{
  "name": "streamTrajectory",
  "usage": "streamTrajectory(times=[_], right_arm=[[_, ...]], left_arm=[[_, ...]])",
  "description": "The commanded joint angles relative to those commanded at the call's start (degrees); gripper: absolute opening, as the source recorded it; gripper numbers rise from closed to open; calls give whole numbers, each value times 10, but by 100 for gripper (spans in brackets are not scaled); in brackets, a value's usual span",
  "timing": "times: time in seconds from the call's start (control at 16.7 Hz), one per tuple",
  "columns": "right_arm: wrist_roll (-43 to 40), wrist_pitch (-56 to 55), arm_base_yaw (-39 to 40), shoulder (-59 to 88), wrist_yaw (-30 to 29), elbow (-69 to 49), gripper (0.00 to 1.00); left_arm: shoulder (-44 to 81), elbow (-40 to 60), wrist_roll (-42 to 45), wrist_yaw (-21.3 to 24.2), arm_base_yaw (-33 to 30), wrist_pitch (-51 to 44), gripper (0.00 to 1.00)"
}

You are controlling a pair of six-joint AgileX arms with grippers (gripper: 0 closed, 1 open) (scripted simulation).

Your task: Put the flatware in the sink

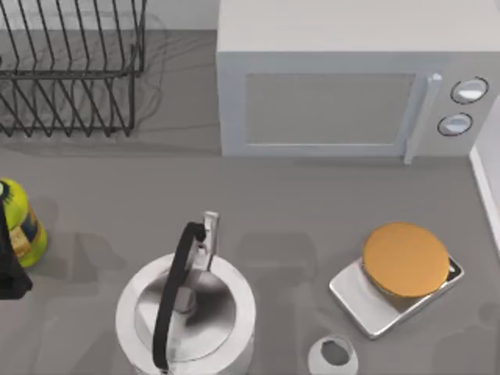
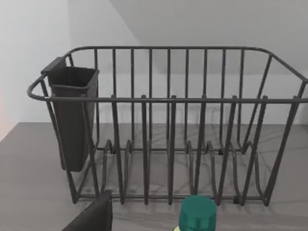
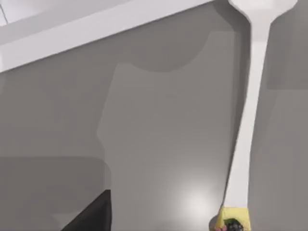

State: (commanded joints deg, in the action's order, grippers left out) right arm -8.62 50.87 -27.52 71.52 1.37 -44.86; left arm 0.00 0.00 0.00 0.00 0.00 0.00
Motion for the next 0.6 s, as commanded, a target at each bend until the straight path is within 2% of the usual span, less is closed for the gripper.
streamTrajectory(times=[0.24, 0.6], right_arm=[[-12, 68, -39, 89, 1, -65, 100], [-13, 75, -42, 98, 1, -73, 100]], left_arm=[[0, 0, 0, 0, 0, 0, 100], [0, 0, 0, 0, 0, 0, 100]])
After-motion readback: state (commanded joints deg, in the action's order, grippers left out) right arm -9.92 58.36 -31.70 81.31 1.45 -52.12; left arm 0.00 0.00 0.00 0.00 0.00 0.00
